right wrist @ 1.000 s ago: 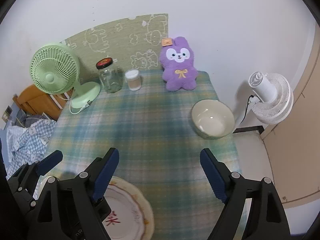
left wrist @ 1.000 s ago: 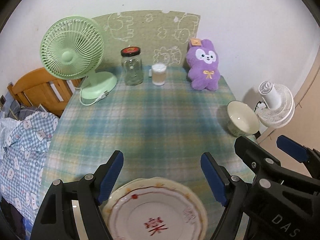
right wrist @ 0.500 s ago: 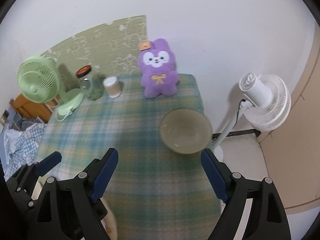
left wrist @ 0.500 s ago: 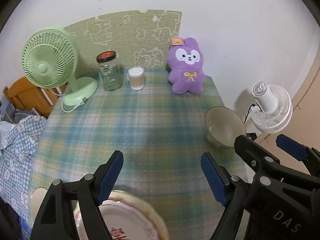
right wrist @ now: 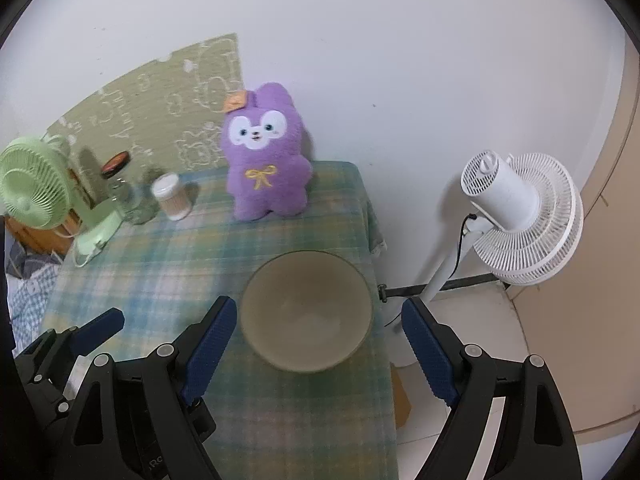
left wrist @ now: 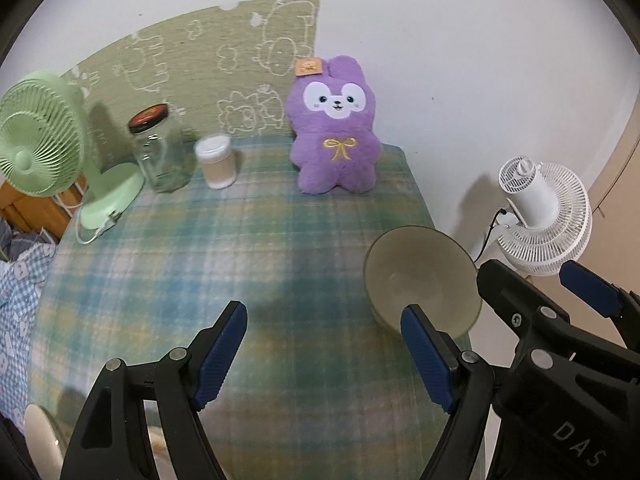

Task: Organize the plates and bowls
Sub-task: 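Move both grippers to the cream bowl beside the white fan, then pinch the bowl rim with both grippers and lift it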

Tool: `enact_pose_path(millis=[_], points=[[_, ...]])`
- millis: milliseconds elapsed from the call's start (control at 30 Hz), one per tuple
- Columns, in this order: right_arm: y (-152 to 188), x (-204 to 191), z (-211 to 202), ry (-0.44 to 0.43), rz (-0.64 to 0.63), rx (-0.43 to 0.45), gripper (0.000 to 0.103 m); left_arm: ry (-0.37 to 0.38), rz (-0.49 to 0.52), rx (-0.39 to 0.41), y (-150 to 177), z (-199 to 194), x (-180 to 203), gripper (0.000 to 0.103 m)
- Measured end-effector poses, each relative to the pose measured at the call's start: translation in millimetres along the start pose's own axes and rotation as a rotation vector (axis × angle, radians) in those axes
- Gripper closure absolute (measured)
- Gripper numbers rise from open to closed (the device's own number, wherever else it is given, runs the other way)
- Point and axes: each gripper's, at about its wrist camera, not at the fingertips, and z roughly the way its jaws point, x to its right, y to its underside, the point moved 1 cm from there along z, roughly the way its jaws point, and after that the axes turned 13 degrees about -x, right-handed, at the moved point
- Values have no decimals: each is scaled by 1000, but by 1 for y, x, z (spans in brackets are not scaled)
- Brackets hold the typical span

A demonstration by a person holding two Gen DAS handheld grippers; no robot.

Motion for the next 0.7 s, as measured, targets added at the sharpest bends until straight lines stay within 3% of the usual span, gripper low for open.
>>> enact_pose_path(millis=[167,300,433,500,700], points=[[-7,16,29,21,22,-9,18,-8,14,-13,-11,29,16,27],[-12,26,50,20,29,-39,31,3,9,-36,-19,54,26,39],[-15,33,70,6,38,-68,36,25,-6,-67,-22,75,32,50],[-16,35,81,3,39,-84,47,9,-3,-72,-23,83,34,56],[-16,39,101,-10,59,-112,65,-16,7,-83,-25,99,37,68]])
